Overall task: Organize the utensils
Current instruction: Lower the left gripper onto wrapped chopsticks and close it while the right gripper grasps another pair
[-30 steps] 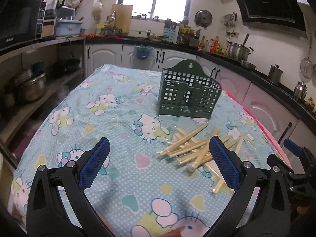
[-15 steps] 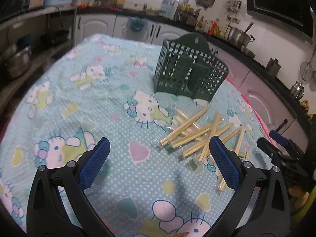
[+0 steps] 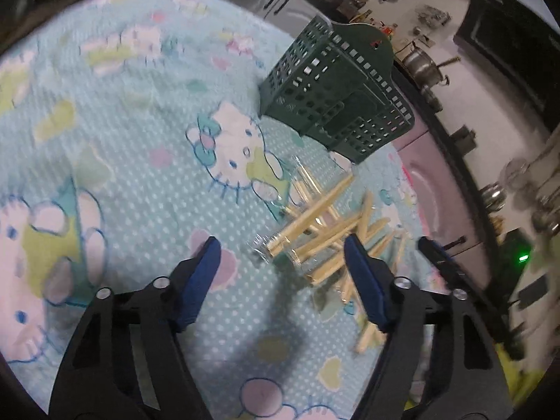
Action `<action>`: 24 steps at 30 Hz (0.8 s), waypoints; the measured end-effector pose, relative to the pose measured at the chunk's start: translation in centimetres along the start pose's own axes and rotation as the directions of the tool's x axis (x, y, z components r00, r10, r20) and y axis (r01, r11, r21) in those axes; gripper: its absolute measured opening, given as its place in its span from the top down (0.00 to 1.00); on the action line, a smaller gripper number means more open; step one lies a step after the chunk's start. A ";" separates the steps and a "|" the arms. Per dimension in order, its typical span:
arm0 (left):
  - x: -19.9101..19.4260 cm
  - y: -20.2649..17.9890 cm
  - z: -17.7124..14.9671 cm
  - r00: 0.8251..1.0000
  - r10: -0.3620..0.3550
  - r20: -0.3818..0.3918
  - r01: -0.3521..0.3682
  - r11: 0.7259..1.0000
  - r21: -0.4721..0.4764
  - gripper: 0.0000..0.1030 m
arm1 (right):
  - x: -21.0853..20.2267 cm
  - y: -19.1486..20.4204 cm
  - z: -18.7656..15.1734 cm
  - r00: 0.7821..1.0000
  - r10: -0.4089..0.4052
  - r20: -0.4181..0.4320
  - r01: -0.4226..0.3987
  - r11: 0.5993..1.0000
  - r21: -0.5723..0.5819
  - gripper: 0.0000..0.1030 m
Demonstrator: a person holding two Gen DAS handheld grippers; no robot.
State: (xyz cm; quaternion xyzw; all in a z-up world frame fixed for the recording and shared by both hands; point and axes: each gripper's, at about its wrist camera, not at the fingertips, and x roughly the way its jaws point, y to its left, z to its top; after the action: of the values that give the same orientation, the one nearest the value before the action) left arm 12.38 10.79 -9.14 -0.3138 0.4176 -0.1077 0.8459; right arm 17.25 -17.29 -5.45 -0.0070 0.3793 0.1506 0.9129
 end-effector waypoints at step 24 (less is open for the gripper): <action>1.3 4.0 1.1 0.979 -0.201 -0.025 0.190 0.953 -0.236 0.89 | 3.3 -1.3 0.5 0.995 0.038 -0.092 -0.032 0.997 0.071 0.50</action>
State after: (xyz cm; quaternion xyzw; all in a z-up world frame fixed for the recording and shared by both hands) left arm 13.75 13.75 -11.96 -0.4475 0.4148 -0.1491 0.7781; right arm 20.17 -17.62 -7.57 0.0244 0.4267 0.1528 0.8911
